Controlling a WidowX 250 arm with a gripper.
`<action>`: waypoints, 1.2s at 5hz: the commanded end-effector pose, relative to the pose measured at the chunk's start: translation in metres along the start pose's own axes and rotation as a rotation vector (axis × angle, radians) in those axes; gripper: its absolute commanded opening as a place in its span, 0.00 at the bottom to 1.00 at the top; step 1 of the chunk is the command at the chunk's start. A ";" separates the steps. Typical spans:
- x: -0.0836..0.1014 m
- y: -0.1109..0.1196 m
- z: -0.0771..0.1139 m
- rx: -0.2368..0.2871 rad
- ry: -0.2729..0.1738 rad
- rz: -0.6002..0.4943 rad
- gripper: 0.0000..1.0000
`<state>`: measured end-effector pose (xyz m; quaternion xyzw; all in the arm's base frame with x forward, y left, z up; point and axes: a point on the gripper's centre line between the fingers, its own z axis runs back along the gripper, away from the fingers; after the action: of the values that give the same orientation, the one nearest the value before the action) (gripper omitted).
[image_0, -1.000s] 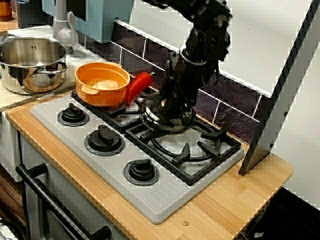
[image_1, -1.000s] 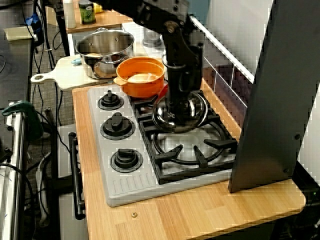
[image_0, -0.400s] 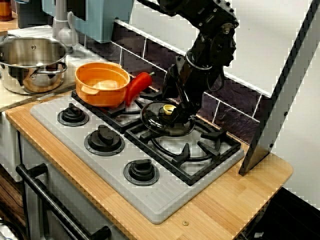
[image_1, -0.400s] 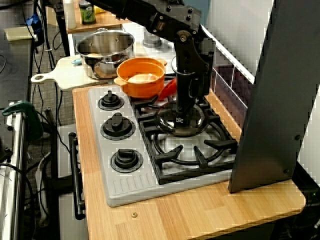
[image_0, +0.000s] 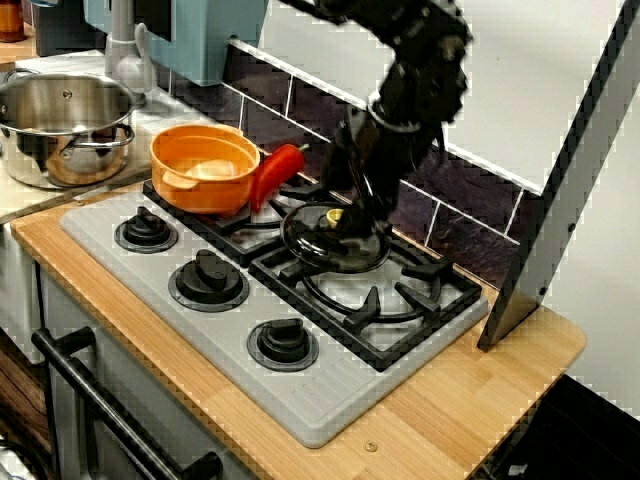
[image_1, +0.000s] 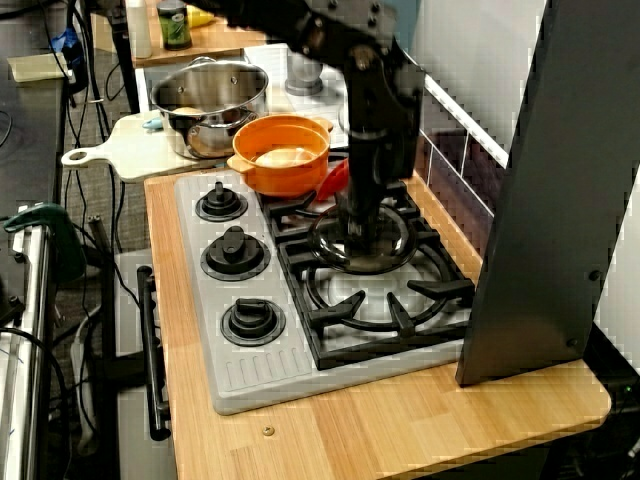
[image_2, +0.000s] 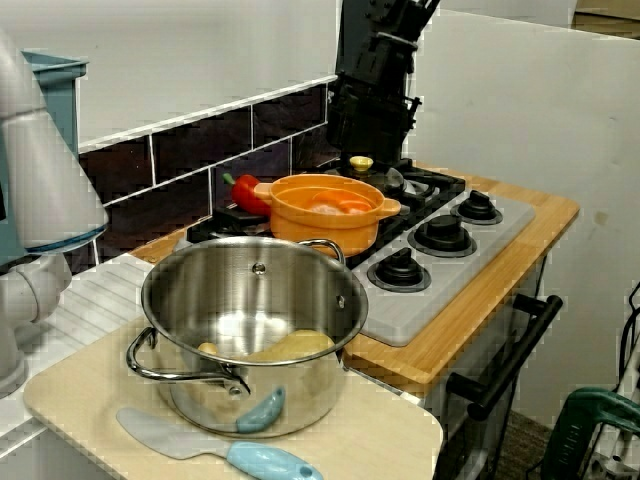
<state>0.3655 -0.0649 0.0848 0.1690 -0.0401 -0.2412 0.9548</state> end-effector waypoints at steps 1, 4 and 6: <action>-0.027 0.042 0.030 0.014 -0.073 0.079 1.00; -0.068 0.072 0.021 0.044 -0.028 0.182 1.00; -0.086 0.084 0.013 0.040 0.011 0.255 1.00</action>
<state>0.3264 0.0377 0.1077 0.1780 -0.0304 -0.1223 0.9759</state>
